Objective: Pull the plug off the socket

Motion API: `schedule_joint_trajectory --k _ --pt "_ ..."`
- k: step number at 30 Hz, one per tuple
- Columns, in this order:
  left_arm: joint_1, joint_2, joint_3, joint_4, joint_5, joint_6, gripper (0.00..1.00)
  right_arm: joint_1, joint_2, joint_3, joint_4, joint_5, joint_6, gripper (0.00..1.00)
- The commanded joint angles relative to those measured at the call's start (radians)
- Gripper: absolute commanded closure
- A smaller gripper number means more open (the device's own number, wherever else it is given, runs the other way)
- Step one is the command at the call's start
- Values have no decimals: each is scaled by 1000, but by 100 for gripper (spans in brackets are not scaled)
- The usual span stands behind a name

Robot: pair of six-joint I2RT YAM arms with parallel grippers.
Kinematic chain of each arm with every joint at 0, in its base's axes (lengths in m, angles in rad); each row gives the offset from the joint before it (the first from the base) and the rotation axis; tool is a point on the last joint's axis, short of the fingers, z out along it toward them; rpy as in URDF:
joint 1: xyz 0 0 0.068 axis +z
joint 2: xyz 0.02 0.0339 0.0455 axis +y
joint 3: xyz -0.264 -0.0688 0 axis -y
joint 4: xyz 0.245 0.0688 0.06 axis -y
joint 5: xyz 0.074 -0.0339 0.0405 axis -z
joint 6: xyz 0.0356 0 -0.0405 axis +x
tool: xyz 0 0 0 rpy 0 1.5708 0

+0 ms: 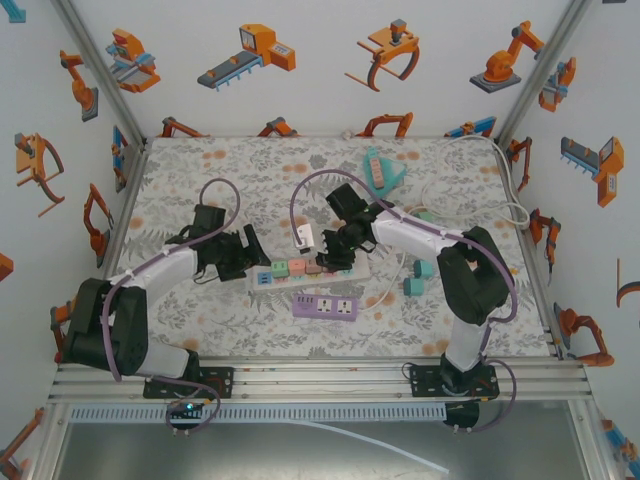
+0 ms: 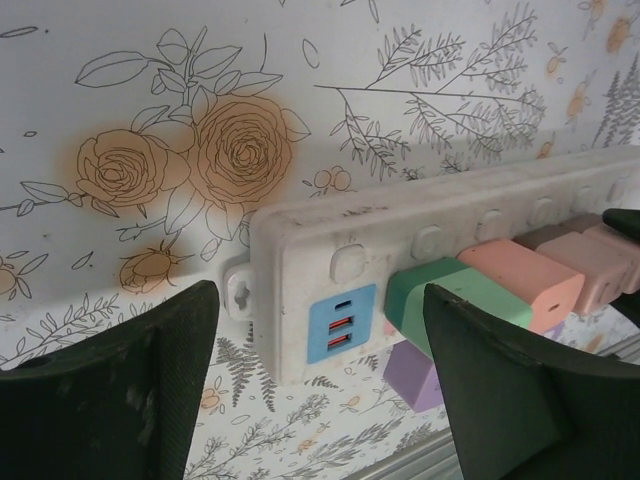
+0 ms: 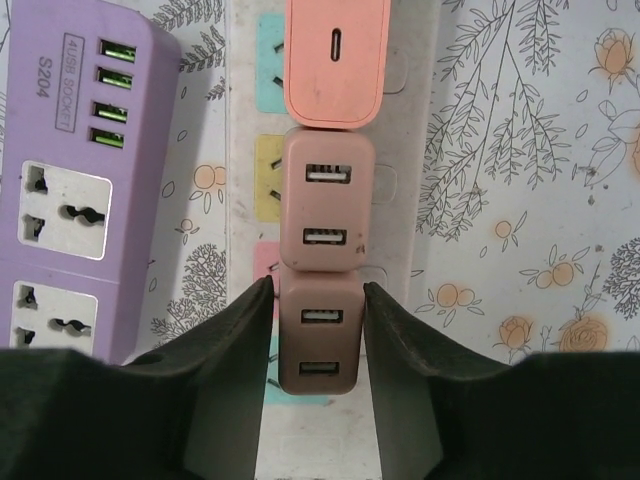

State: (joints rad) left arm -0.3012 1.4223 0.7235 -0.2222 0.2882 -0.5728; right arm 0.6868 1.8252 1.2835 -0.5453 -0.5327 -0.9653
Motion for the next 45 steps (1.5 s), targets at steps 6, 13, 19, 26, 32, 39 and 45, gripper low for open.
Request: schedule_joint_trajectory --k 6,13,19,26,32,39,45 --pt "-17 52 -22 -69 -13 1 44 0 -14 14 -18 -13 0 67" --pt "-32 87 -19 -94 -17 14 50 0 -8 31 -21 -17 13 71" --pt "-58 108 -21 -121 -25 39 51 0 -18 61 -24 -37 46 74" --pt "-95 119 -3 -178 -98 77 50 -1 -18 112 -87 -59 51 83" --pt "-111 110 2 -208 -156 81 49 -1 -33 117 -103 -52 51 84" --pt "-111 107 9 -226 -182 82 49 -9 -49 104 -116 -44 51 85" --pt "-111 86 38 -242 -178 96 48 -22 -95 90 -116 -51 82 85"
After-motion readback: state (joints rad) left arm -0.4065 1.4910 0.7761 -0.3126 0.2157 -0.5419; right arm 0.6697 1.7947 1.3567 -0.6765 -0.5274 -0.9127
